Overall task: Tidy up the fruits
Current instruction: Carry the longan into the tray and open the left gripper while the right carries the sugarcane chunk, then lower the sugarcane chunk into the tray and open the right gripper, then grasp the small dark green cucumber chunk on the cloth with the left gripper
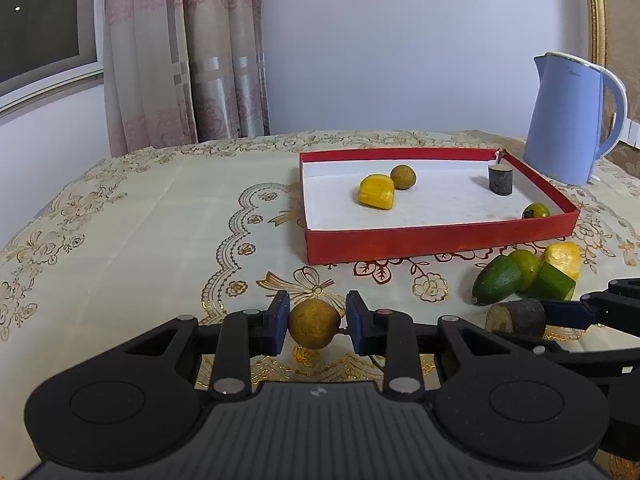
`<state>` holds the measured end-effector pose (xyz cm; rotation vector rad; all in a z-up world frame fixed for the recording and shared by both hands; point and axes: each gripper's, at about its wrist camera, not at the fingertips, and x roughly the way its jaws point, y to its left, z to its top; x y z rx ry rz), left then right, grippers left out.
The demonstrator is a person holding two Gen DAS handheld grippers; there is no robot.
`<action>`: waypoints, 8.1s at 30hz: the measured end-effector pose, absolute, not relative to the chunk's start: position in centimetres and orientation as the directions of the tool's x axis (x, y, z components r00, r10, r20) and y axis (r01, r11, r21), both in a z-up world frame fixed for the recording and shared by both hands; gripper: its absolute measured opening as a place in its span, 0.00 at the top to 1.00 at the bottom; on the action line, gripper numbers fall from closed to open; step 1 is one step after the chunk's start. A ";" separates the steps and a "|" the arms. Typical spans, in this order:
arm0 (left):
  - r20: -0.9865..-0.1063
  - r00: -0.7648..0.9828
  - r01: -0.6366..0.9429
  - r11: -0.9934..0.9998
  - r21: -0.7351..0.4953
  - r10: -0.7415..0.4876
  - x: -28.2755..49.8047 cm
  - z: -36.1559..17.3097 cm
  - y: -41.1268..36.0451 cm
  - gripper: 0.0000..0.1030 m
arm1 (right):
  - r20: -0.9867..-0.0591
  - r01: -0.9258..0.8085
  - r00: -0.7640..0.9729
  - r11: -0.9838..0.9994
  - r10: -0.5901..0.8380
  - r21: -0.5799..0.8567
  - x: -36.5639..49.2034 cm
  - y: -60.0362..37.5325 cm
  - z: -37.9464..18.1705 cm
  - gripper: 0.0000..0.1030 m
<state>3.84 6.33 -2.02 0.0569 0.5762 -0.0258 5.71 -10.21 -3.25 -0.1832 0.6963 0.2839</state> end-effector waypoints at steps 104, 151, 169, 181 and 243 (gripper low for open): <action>-0.551 0.824 -0.002 0.974 0.226 0.129 21.6 0.0 -6.5 0.32 | -0.482 -0.248 0.844 0.968 0.234 0.036 5.1 -23.3 2.1 0.66; -0.562 0.811 -0.139 0.987 0.084 0.162 7.3 -1.7 2.4 0.21 | -0.625 -0.325 0.751 0.943 0.215 -0.065 26.8 -17.5 -1.7 0.66; -0.566 0.806 -0.146 0.985 0.092 0.172 7.3 -1.8 2.6 0.21 | -0.647 -0.323 0.739 0.941 0.188 -0.096 27.7 -16.3 -1.7 0.67; -0.564 0.815 -0.116 0.991 0.064 0.131 7.0 -1.2 2.4 0.21 | -0.571 -0.272 0.805 0.956 0.162 -0.111 23.1 -18.1 1.6 0.43; -0.554 0.822 -0.012 0.977 0.214 0.132 3.4 0.1 1.4 0.08 | -0.376 -0.191 0.902 0.977 0.213 0.096 8.9 -25.7 -0.5 0.04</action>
